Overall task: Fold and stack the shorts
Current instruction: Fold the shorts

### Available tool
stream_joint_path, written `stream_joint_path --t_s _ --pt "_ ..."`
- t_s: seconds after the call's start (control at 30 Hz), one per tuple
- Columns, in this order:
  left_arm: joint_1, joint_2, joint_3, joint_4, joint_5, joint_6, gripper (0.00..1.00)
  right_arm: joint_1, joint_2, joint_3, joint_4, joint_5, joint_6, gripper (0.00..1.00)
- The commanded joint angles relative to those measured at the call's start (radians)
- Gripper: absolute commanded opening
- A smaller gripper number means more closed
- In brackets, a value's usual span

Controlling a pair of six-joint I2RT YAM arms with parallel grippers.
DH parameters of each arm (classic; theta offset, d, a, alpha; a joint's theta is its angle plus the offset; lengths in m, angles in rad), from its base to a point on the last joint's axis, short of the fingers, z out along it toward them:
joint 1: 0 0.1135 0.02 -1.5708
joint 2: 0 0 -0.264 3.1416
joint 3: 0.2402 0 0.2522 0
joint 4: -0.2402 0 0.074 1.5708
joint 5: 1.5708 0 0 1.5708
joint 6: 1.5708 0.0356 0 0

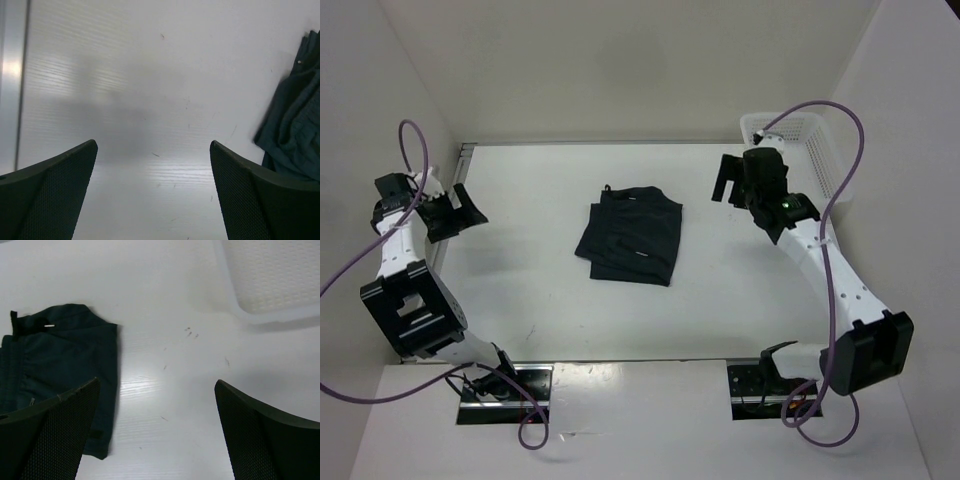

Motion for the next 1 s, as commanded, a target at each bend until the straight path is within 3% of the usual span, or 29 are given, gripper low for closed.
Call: stream_joint_path --t_s 0.0,0.97 --pt "0.018 -0.07 -0.015 0.055 -0.053 0.026 1.0 -0.034 -0.093 -0.029 -0.035 0.069 -0.004 1.0" --pt "0.018 -0.148 -0.074 0.037 -0.093 0.026 1.0 -0.047 -0.167 -0.107 -0.036 0.114 -0.04 1.0"
